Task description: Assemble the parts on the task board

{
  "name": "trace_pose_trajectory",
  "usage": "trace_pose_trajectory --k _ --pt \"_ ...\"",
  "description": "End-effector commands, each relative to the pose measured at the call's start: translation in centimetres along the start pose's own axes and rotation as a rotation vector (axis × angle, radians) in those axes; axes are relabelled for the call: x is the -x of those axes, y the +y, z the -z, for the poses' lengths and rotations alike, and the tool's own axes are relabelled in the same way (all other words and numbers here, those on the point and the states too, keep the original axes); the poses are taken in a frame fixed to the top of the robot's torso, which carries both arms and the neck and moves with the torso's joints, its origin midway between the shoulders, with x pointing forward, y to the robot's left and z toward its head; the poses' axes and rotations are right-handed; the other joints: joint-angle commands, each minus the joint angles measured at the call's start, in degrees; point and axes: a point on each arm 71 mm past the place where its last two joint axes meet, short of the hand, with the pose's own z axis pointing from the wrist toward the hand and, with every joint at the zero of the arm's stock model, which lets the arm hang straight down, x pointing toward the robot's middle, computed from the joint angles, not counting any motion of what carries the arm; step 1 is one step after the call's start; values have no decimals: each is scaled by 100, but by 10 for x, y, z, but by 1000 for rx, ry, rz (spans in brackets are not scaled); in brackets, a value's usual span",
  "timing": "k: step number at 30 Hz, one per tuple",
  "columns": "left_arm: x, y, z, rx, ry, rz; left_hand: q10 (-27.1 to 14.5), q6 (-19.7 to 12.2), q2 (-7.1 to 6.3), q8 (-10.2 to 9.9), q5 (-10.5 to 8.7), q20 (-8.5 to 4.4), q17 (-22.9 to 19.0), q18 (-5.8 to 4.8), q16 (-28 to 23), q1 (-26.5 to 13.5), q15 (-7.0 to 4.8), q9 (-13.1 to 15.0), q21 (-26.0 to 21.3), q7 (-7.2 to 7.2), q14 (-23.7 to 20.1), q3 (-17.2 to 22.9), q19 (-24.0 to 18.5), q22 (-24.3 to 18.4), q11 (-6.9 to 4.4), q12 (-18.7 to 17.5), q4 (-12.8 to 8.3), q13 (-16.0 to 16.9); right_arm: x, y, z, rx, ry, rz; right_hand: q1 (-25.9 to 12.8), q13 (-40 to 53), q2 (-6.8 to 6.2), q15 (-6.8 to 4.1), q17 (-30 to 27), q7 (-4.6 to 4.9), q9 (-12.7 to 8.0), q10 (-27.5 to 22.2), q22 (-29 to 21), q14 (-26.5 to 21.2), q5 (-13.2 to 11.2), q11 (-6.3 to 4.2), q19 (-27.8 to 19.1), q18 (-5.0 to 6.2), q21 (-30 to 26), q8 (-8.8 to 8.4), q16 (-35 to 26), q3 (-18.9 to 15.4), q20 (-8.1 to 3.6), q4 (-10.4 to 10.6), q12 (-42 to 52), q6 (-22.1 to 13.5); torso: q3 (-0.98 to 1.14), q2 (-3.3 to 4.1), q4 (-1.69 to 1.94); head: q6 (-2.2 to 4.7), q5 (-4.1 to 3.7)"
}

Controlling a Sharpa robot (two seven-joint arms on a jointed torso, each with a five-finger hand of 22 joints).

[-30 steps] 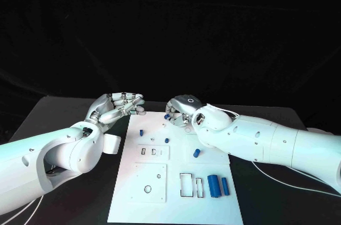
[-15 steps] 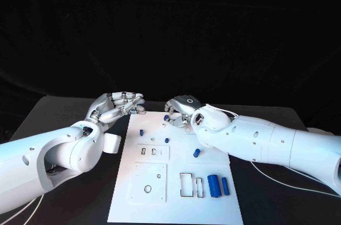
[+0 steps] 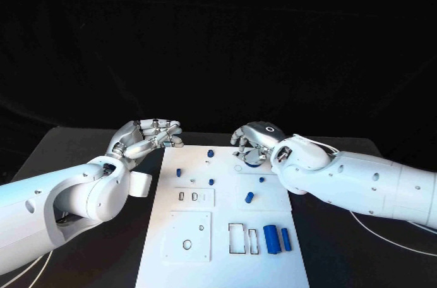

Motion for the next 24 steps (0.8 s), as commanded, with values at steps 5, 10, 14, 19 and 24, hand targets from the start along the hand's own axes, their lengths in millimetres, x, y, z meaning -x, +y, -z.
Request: trace_pose_trajectory --k 5,10,14,19,24 --pt "-1 0 -2 -2 16 15 0 -36 -4 -25 -29 4 11 69 -9 45 15 1 31 -18 -21 41 39 8 37 -39 -9 0 12 -37 25 -153 135 -202 42 2087 -161 -146 281 -85 106 780 727 314 152 -143 133 -114 137 41 168 -406 -158 -57 2355 -372 26 -84 -90 4 -14" --pt "-1 0 -3 1 17 17 2 -35 -3 -25 -29 4 12 68 -10 46 15 1 31 -19 -22 44 38 8 36 -40 -9 1 13 -52 34 -204 184 -238 135 6150 64 -13 1038 18 591 675 1079 440 308 0 361 -195 353 649 539 -975 -67 189 6601 -1000 45 -88 -103 -9 9" --pt "-2 1 -4 1 18 18 2 -35 -3 -25 -29 4 12 68 -10 46 15 1 31 -19 -22 44 38 8 36 -40 -9 1 10 -57 36 -220 201 -240 184 6412 87 5 1129 40 675 761 1169 452 330 28 421 -217 408 802 578 -1063 -31 249 6892 -1142 52 -84 -99 -20 12" --pt "-2 1 -4 3 20 19 2 -35 -3 -25 -29 4 12 68 -10 46 15 1 31 -19 -22 44 38 8 36 -40 -9 1 3 -59 34 -230 212 -237 226 6526 103 19 1201 56 709 804 1211 465 345 43 449 -228 433 876 607 -1104 -14 281 7014 -1227 44 -73 -92 -23 11" --pt "-2 1 -4 3 21 20 9 -31 -4 -24 -29 3 18 68 -13 55 14 3 34 -23 -26 55 35 9 34 -44 -14 2 -2 -58 29 -231 214 -233 250 6587 119 25 1250 60 723 837 1246 474 377 48 473 -237 456 917 625 -1108 -7 293 7081 -1243 45 -61 -74 -29 8"
